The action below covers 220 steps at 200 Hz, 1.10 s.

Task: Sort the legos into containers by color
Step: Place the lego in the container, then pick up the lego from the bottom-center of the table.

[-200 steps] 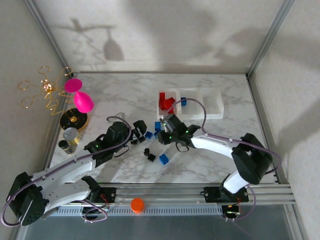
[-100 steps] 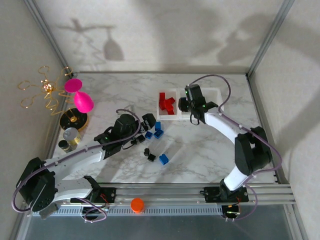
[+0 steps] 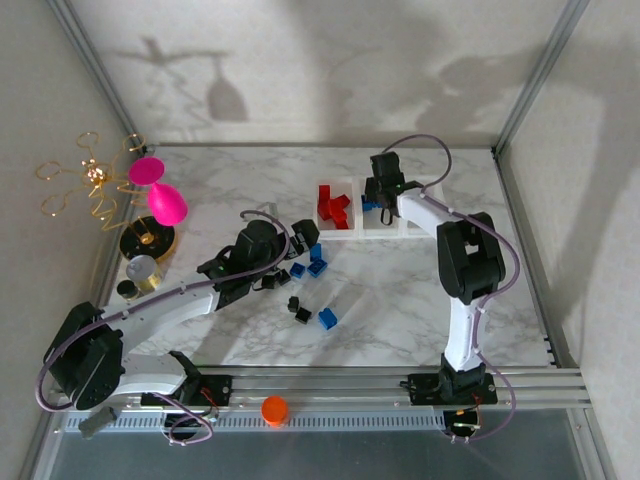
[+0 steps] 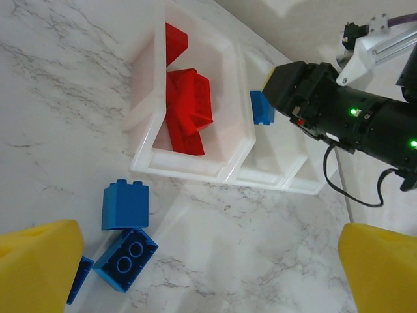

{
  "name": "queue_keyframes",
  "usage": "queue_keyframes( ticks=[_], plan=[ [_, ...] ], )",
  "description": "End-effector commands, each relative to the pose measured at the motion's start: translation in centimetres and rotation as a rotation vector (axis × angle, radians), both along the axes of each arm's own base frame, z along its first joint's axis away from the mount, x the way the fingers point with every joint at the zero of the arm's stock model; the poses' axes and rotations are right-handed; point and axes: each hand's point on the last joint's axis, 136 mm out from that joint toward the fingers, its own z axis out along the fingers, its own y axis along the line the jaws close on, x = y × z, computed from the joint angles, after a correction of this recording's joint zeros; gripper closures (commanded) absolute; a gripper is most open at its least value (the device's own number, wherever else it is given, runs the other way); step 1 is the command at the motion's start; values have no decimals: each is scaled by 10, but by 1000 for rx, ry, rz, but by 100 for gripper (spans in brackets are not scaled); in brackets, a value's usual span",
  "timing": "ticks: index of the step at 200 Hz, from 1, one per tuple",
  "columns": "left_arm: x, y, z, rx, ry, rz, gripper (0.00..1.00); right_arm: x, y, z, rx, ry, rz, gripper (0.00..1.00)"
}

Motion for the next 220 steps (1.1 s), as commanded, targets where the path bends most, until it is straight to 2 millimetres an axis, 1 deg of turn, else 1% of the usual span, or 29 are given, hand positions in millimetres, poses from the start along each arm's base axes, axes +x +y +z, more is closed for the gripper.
queue_keyframes(
  ticks=[1, 21, 49, 73, 79, 99, 121, 152, 175, 190, 200, 205, 208, 220],
  plan=[
    [3, -10, 16, -12, -39, -34, 0, 14, -1, 15, -19, -39, -7, 52],
    [3, -11, 18, -16, -42, -37, 0, 13, 2, 30, 6, -64, 8, 50],
    [1, -10, 22, -25, -47, -38, 0, -5, 13, 49, 58, -76, 53, 48],
    [-4, -6, 27, -30, -54, -40, 0, -31, 22, 57, 91, -63, 94, 46],
    [-6, -5, 28, -30, -57, -40, 0, -40, 25, 57, 99, -54, 111, 46],
    [-12, 3, 26, -21, -51, -32, 0, -66, 29, 59, 116, -24, 142, 44],
    [-21, 12, 19, -12, -32, -23, 1, -98, 33, 56, 125, 20, 181, 42],
    [-33, 23, 9, -10, -4, -9, 1, -145, 44, 50, 141, 71, 248, 38],
    [-40, 30, 1, -5, 14, 2, 0, -183, 52, 37, 138, 126, 291, 37],
    [-44, 36, -4, 1, 29, 15, 0, -209, 63, 29, 139, 153, 341, 36],
    [-47, 39, -7, -4, 33, 24, 1, -225, 67, 22, 133, 173, 358, 36],
    [-48, 41, -8, -7, 36, 29, 1, -230, 65, 19, 136, 185, 353, 35],
    [-49, 42, -9, -8, 37, 33, 0, -239, 72, 16, 136, 194, 379, 35],
    [-52, 47, -12, -14, 44, 50, 0, -259, 79, 7, 134, 216, 410, 35]
  ],
)
